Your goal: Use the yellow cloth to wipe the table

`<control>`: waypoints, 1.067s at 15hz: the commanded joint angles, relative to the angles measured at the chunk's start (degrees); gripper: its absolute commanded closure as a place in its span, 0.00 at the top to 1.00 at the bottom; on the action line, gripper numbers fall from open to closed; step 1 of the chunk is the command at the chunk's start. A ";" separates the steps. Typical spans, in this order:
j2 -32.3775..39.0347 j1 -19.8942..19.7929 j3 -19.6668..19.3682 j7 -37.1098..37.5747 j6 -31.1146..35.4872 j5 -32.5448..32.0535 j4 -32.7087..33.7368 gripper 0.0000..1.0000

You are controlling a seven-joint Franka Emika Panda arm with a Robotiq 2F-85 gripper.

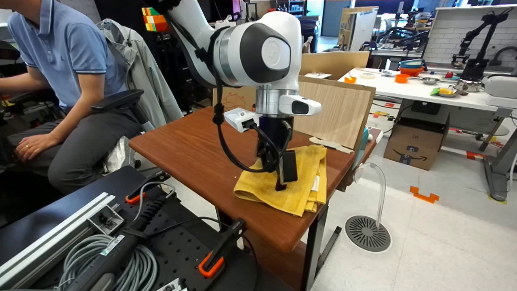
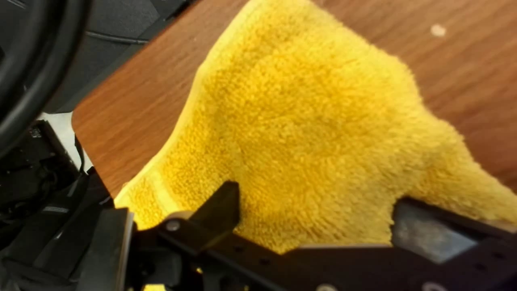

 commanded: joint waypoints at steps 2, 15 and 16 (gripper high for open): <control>0.75 0.00 4.30 -4.93 -4.66 0.42 -3.38 1.00; 10.20 15.06 15.15 -6.43 -19.61 -10.44 11.30 1.00; 10.93 16.58 15.60 -6.38 -20.77 -12.09 12.62 1.00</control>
